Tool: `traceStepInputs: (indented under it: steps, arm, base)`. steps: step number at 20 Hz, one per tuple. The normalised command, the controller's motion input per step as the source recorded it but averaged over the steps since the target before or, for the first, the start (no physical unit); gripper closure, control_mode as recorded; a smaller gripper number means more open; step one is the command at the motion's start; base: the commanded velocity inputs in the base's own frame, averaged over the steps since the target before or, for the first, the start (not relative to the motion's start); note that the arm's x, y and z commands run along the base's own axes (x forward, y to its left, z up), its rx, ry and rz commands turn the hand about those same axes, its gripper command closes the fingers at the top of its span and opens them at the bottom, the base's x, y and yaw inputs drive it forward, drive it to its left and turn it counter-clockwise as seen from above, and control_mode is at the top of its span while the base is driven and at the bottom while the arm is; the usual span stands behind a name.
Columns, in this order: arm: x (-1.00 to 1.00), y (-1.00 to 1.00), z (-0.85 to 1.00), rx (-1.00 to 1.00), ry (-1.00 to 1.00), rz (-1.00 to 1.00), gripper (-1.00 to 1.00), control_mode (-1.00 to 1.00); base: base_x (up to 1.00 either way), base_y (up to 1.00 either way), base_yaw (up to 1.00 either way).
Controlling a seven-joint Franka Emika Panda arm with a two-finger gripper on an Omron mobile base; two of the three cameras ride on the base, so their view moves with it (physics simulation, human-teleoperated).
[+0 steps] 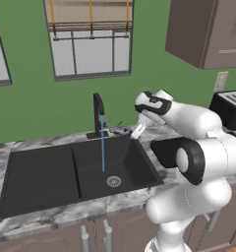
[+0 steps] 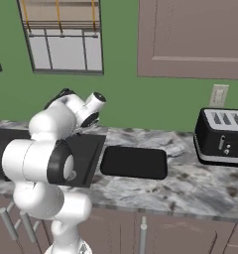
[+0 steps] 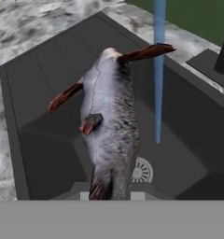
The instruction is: Take the fish out of the fridge, briefly rinse it in the sink, and place it on the tray next to the sink.
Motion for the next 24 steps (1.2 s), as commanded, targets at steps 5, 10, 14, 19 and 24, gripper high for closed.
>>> traceStepInputs:
  steps: [5,10,14,19,24]
  arm:
    - [0.12,0.02,-0.41,0.00,0.03,0.00,1.00,-1.00]
    - [0.00,0.00,-0.42,0.01,0.04,0.00,1.00,-1.00]
    - [0.03,-0.07,-0.22,0.11,0.02,0.00,1.00,-1.00]
    - [0.26,-0.01,-0.03,0.15,0.07,0.00,1.00,-1.00]
    - [0.42,0.00,-0.03,0.12,0.08,0.00,1.00,-1.00]
  base:
    - [0.00,0.00,0.00]
    - [0.00,0.00,0.00]
    - [0.00,0.00,0.00]
    - [0.00,0.00,0.00]
    - [0.00,0.00,0.00]
